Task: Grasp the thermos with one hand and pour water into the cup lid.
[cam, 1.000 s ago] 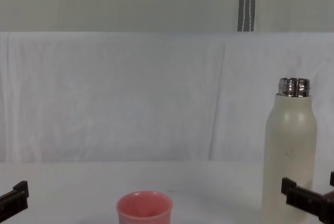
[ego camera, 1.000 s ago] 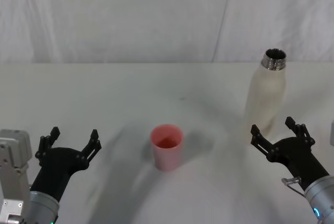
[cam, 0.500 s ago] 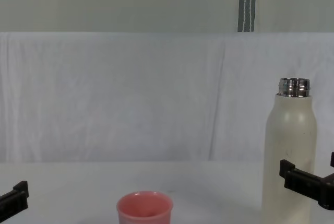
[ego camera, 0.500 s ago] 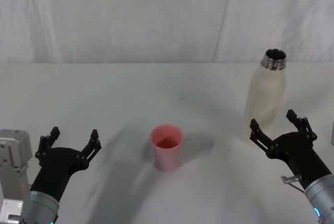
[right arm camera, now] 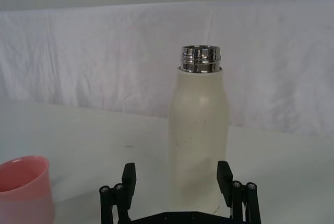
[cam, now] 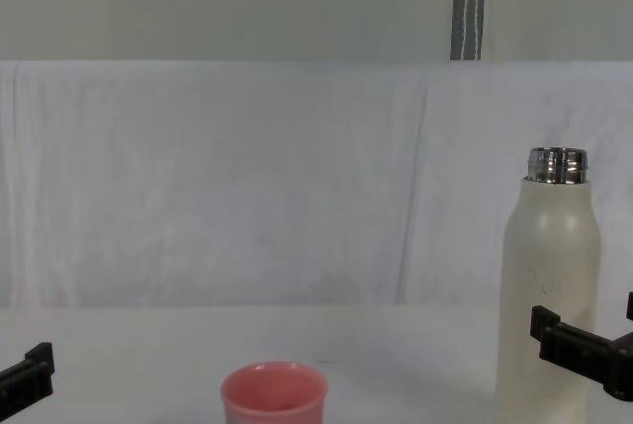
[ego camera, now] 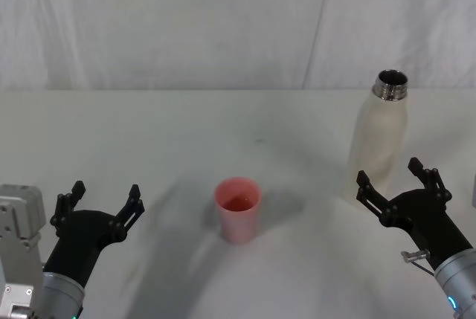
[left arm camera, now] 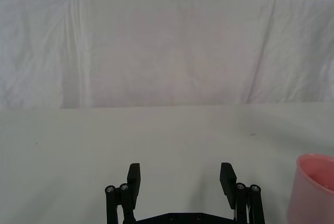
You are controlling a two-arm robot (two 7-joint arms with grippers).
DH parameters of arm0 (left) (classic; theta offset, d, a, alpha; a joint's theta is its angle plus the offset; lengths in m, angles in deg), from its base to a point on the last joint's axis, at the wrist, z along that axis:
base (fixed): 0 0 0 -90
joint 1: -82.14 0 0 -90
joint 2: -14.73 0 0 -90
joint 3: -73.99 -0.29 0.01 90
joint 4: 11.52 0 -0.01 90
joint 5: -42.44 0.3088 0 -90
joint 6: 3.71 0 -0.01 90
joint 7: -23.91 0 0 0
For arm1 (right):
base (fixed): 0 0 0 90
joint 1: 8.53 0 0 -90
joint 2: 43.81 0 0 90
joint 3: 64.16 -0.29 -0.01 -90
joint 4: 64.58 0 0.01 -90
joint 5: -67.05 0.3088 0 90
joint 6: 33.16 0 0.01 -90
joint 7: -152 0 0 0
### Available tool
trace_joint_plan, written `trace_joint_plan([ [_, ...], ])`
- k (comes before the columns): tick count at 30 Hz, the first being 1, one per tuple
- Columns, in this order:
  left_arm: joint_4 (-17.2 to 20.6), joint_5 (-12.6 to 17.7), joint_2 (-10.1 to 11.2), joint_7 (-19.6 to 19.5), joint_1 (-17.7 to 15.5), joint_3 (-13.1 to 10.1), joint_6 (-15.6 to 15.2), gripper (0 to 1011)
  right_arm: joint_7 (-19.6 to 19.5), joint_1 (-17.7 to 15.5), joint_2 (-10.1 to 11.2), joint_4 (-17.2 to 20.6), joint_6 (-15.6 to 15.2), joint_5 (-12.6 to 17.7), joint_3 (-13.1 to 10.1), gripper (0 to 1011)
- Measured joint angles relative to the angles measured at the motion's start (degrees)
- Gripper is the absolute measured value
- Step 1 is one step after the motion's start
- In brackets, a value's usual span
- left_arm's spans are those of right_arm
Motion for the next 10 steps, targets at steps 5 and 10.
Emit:
trace_joint_plan([
  [5, 0.00, 0.00, 0.00, 0.00, 0.00, 0.00, 0.00, 1001, 0.07, 0.03, 0.00, -0.05, -0.02, 0.06, -0.03, 1001],
  [10, 0.00, 0.00, 0.00, 0.00, 0.00, 0.00, 0.00, 1001, 0.10, 0.06, 0.00, -0.08, -0.05, 0.10, -0.04, 1001],
])
